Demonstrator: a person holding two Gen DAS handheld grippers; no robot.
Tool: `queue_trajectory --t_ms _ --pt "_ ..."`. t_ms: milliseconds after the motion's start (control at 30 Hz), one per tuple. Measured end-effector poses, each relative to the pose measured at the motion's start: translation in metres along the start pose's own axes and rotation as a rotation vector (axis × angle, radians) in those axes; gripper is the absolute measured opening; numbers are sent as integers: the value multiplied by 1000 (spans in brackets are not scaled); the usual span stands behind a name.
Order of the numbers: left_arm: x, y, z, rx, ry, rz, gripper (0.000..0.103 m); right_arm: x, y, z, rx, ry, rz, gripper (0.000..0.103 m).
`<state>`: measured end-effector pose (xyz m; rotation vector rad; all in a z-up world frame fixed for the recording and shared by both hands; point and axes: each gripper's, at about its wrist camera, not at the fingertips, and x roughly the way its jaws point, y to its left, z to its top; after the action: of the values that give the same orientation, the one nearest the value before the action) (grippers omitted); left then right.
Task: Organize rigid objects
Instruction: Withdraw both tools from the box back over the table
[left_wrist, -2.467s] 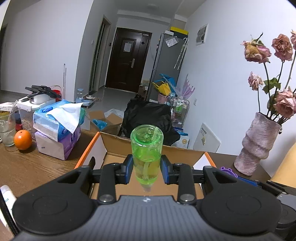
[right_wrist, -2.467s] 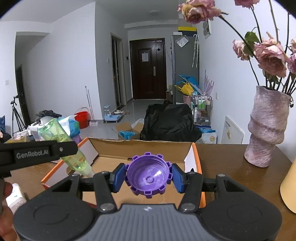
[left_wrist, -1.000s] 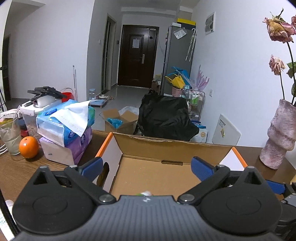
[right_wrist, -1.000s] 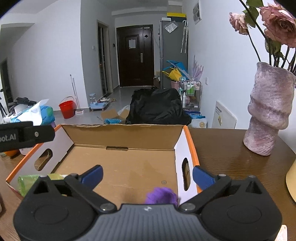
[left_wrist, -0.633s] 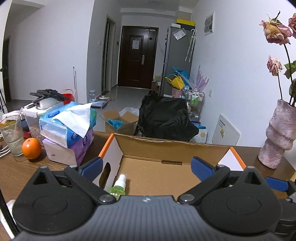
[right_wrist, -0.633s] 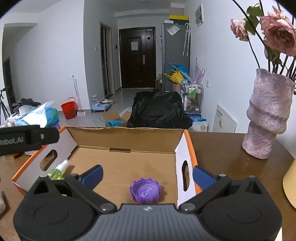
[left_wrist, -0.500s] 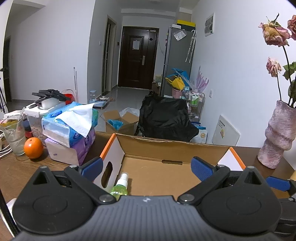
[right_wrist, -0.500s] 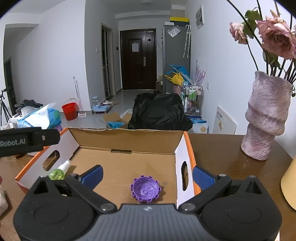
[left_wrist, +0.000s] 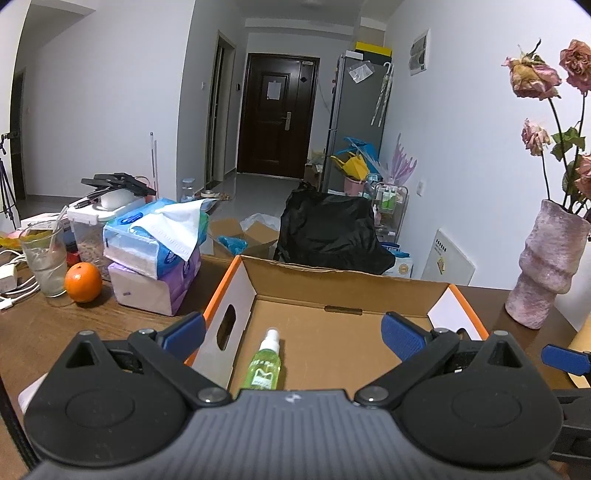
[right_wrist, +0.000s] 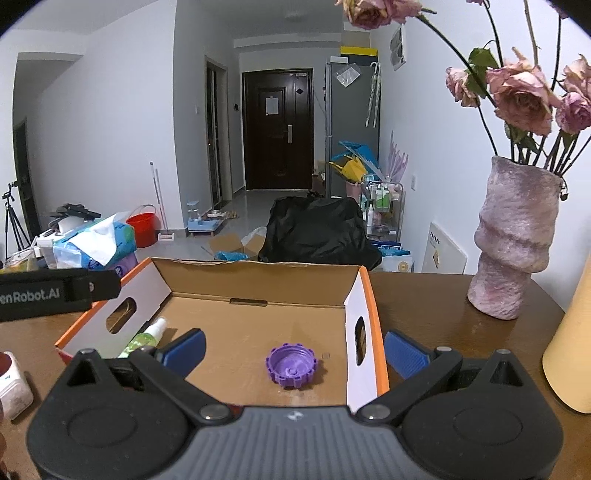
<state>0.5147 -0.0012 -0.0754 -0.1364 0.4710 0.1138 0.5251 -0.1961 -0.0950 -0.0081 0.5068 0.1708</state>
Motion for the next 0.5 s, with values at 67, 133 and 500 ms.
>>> queue_trajectory --t_ms 67,133,500 --pt "-6 1 -2 -2 1 -3 103 -6 0 -3 2 -1 -4 103" --pt "-11 2 -5 -3 3 -1 103 -14 -1 -5 5 -3 -4 103" --pt "-41 7 -19 1 11 12 103 -50 -1 -20 12 -13 -2 103"
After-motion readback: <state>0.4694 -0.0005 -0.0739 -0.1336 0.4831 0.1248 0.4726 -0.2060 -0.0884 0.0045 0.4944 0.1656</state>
